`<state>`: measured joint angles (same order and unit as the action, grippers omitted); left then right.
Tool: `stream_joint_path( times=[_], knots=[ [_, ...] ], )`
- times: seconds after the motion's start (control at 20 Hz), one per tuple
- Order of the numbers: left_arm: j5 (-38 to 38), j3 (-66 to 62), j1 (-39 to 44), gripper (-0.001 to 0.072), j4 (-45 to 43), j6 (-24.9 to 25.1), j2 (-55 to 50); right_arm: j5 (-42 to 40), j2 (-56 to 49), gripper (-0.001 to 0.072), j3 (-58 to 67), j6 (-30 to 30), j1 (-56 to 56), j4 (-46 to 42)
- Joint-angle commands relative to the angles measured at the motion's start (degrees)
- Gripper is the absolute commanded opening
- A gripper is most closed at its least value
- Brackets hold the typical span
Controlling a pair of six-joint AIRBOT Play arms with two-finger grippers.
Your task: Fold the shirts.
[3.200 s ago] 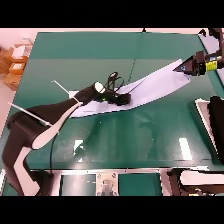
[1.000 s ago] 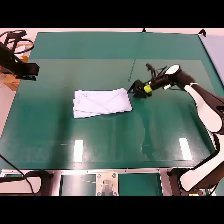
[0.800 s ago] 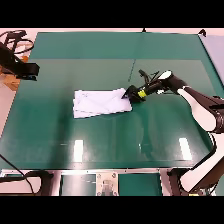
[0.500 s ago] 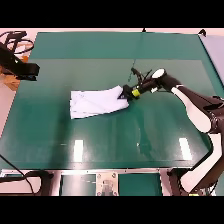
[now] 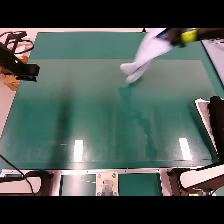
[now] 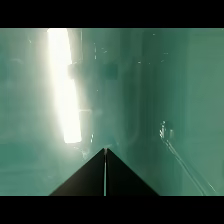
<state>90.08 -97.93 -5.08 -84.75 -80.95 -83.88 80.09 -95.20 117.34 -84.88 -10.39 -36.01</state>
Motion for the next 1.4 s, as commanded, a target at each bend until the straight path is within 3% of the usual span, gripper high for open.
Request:
stream_joint_path(
  times=[0.0, 0.4, 0.55, 0.75, 0.95, 1.35],
  knots=[
    [0.22, 0.02, -0.02, 0.0024, 0.11, -0.04, 0.04, 0.81, 2.71, 0.0015, 2.93, -6.19, -14.91, -0.02],
    [0.39, 0.02, 0.00, 0.0024, 0.11, -1.55, 0.04, 1.68, 2.82, 0.0015, 0.92, -6.40, -47.80, 0.02],
    [0.44, 0.04, 0.00, 0.0024, 0.15, -2.23, 0.04, 5.75, 2.82, 0.0014, 0.90, -6.60, -53.27, -0.13],
    [0.46, 0.04, 0.00, 0.0024, 1.16, -2.60, 0.04, 15.34, 3.13, 0.0015, 0.81, -11.87, -57.07, -3.78],
    [1.01, 0.04, -0.02, 0.0024, 1.20, -2.60, 0.04, 24.94, 5.33, 0.0014, 0.79, -16.90, -60.17, -17.84],
    [1.05, 0.04, 0.00, 0.0024, 2.12, -2.60, 0.04, 25.40, 13.20, 0.0016, -17.75, -18.38, -63.67, -47.82]
  ],
)
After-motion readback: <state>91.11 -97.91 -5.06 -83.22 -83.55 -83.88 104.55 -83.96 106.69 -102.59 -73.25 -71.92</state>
